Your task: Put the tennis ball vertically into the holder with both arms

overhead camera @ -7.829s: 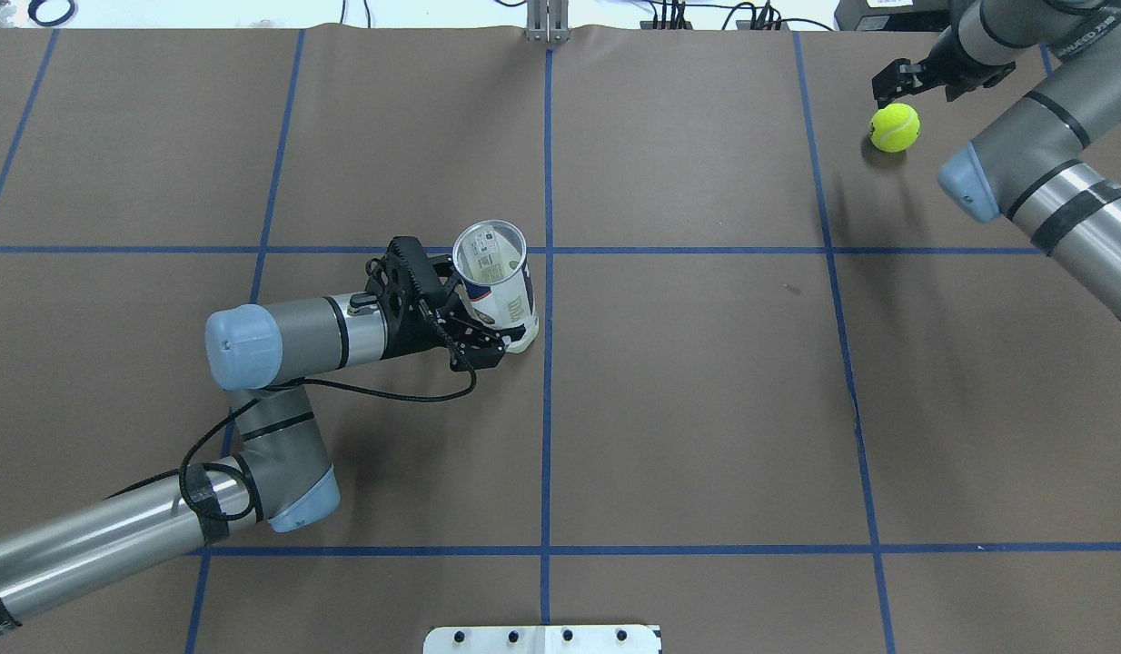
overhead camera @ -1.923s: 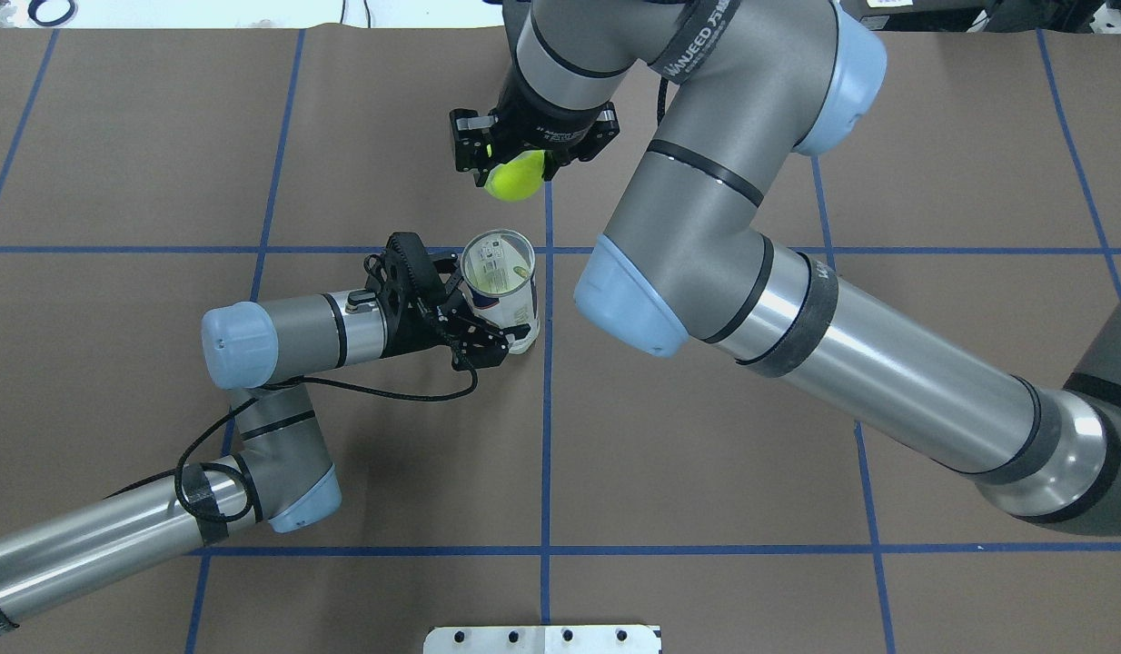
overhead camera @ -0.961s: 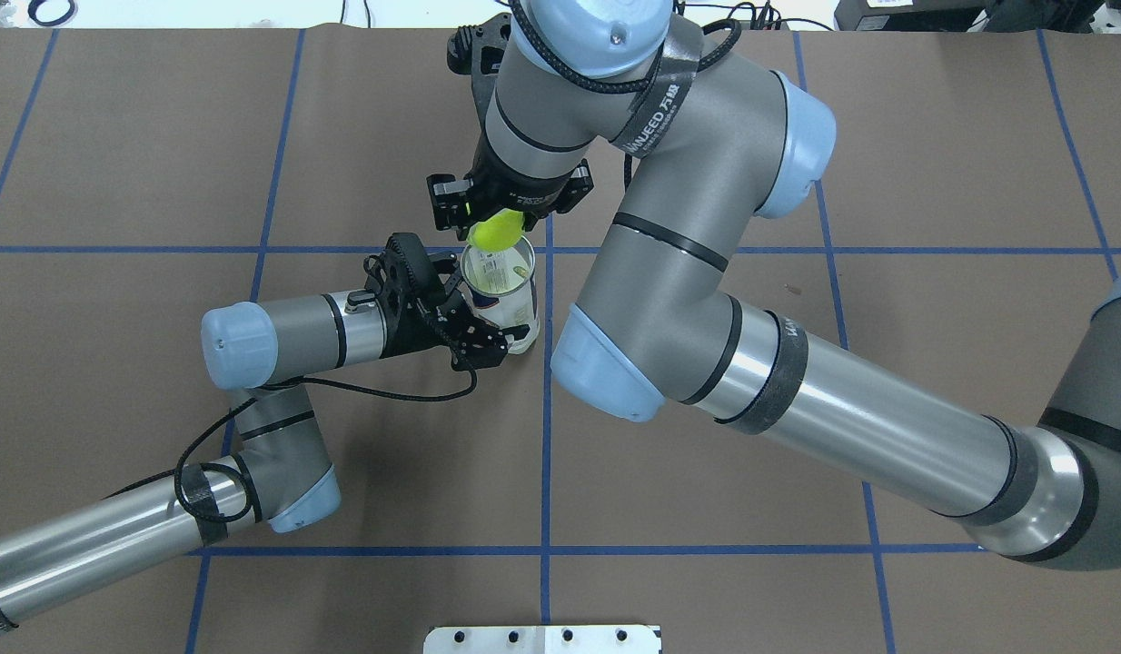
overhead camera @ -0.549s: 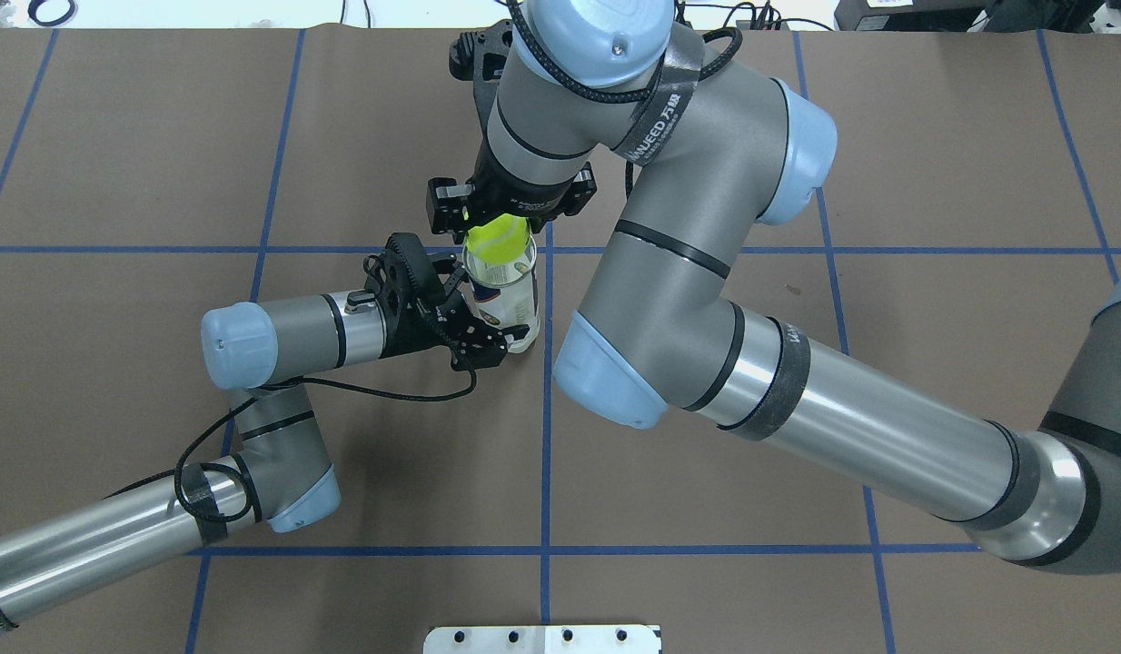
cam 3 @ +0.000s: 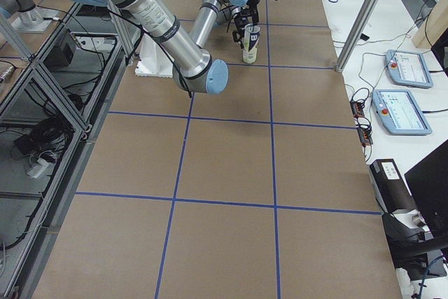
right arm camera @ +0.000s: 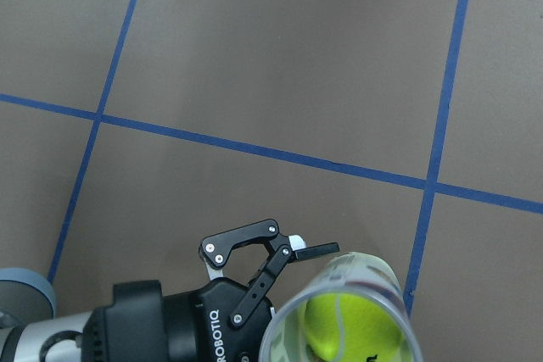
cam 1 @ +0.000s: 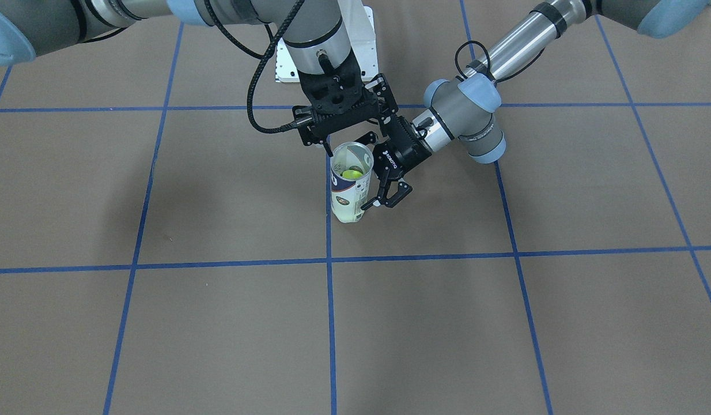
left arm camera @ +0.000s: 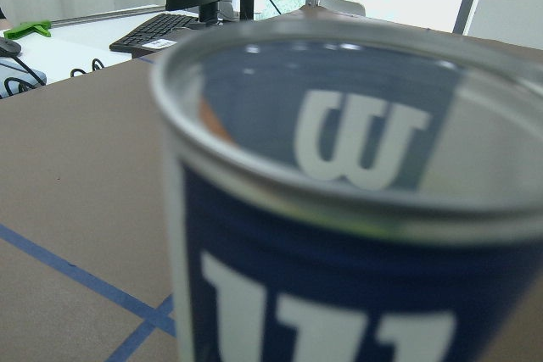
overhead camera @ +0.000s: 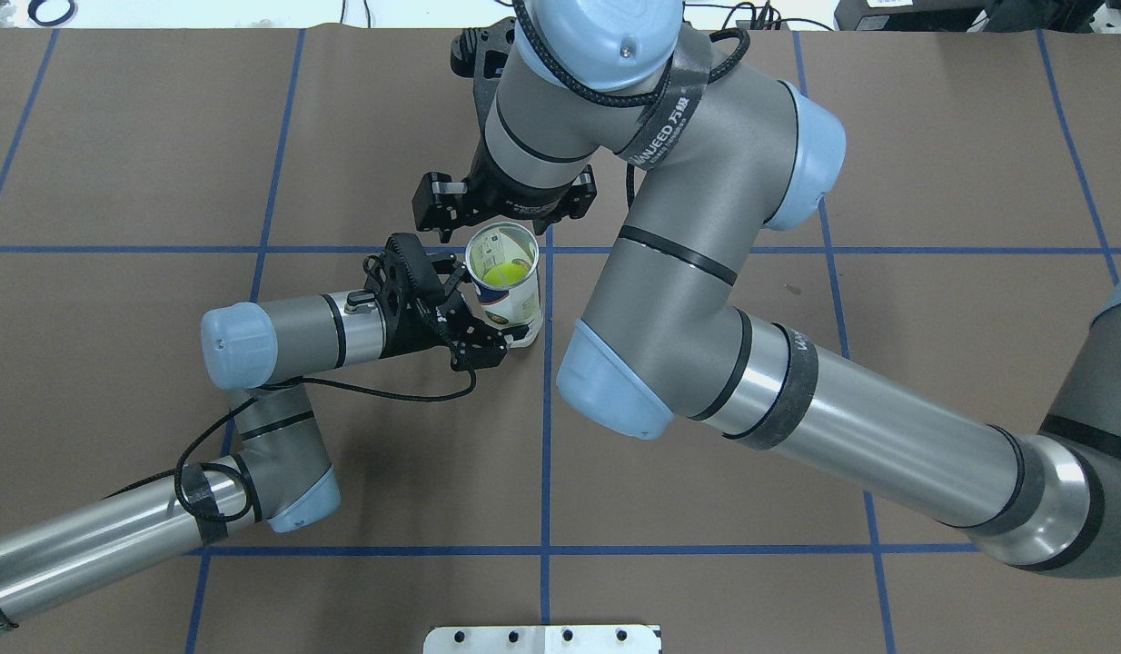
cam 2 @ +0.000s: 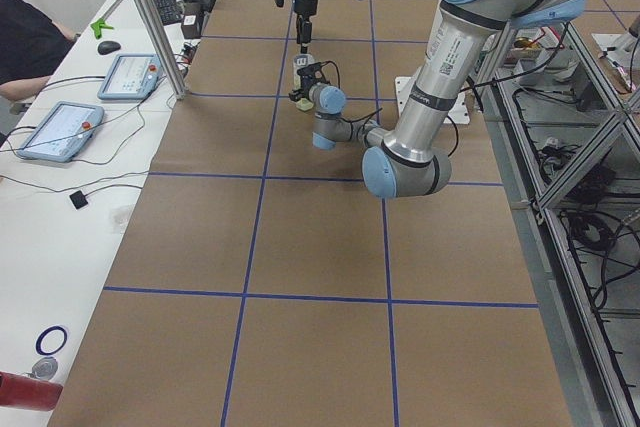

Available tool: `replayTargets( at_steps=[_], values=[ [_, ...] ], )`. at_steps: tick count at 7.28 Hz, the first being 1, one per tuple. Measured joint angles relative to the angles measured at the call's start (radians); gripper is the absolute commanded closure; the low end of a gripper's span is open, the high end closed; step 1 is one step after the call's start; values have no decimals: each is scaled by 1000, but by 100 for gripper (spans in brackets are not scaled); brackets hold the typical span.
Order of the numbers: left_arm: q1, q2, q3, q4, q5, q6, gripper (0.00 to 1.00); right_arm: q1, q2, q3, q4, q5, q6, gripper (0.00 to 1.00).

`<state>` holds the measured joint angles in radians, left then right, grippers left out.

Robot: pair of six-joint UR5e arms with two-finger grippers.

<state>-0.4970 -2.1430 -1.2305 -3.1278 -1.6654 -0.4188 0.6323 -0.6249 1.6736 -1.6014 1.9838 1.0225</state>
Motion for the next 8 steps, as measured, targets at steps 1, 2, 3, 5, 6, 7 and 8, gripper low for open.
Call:
replayTargets(
  at_steps=[1,2,3,5,6,7,8],
  values=[
    [0,0,0,0,0,0,1,0,-3,5,0,1,1,2],
    [0,3,-1,1,-1,-1,1,1,-11,19,-1,1,1,2],
    [-1,6,-4,2,-3,-1,1,1,-21,35,-1,1,1,2],
    [-9,32,-29,2,-34,-2,1,1,-32,48,-2,1,1,2],
    [-21,62,-60,4,-78,-2,1,1,-35,50,-2,1,1,2],
    [-42,102,-99,7,-117,-3,1,2,-39,53,-2,2,1,2],
    [-75,140,-134,12,-162,-3,1,2,-52,70,-11,5,0,1]
  ],
)
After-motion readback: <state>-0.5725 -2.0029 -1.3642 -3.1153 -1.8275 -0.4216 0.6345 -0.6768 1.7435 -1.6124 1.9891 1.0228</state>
